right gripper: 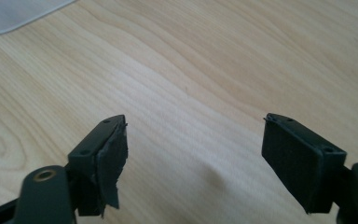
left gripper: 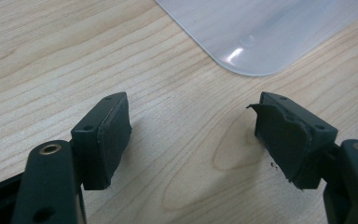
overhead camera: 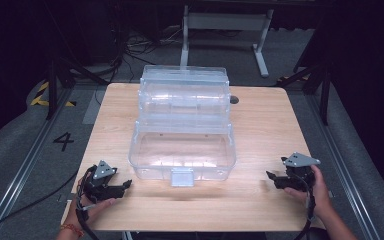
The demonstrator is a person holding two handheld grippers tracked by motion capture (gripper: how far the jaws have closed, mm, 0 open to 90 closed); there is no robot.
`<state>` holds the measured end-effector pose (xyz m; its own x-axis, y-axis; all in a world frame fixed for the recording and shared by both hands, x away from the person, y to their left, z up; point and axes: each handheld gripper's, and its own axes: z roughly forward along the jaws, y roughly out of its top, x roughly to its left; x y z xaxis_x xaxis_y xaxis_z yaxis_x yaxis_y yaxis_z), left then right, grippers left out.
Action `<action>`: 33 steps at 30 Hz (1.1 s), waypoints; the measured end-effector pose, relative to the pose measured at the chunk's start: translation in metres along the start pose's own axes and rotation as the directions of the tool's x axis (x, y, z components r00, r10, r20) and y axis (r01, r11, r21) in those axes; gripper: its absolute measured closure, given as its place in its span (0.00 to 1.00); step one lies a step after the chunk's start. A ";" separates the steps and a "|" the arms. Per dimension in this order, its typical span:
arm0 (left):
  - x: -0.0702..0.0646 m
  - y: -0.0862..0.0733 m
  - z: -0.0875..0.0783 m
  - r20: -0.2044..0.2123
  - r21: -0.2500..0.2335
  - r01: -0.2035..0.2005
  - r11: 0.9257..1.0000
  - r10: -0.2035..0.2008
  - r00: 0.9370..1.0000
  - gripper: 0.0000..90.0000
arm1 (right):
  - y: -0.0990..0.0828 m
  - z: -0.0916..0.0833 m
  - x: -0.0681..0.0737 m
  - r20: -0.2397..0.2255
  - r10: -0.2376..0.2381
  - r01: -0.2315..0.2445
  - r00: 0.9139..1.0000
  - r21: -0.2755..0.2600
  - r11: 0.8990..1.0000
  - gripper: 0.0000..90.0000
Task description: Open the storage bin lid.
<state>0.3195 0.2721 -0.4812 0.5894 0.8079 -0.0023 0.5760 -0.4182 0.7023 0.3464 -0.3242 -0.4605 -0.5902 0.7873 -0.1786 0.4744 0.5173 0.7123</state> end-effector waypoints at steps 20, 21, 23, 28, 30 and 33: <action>0.000 0.000 0.000 -0.001 0.005 -0.001 1.000 0.001 1.000 0.28 | -0.043 -0.005 -0.004 -0.073 0.182 -0.182 0.981 -0.006 0.983 0.17; 0.000 0.001 0.000 0.002 0.010 0.001 1.000 -0.001 1.000 0.27 | -0.043 -0.005 -0.004 -0.073 0.182 -0.182 0.981 -0.006 0.983 0.17; 0.000 0.001 0.001 -0.004 0.014 0.007 1.000 -0.007 1.000 0.25 | -0.043 -0.005 -0.004 -0.075 0.185 -0.186 0.980 -0.006 0.983 0.17; 0.001 0.001 0.001 -0.006 0.013 0.007 1.000 -0.007 1.000 0.24 | -0.042 -0.004 -0.004 -0.067 0.190 -0.191 0.980 -0.004 0.982 0.16; 0.001 0.001 0.001 -0.005 0.009 0.009 1.000 -0.009 1.000 0.24 | -0.042 -0.004 -0.004 -0.064 0.193 -0.193 0.979 -0.004 0.981 0.16; 0.001 0.002 0.002 0.005 0.016 0.008 1.000 -0.008 1.000 0.22 | -0.042 -0.004 -0.004 -0.068 0.189 -0.189 0.980 -0.004 0.982 0.16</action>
<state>0.3224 0.2717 -0.4815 0.5877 0.8090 -0.0118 0.5895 -0.4181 0.6911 0.3266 -0.3503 -0.4868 -0.5329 0.8461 0.0053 0.5748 0.3574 0.7361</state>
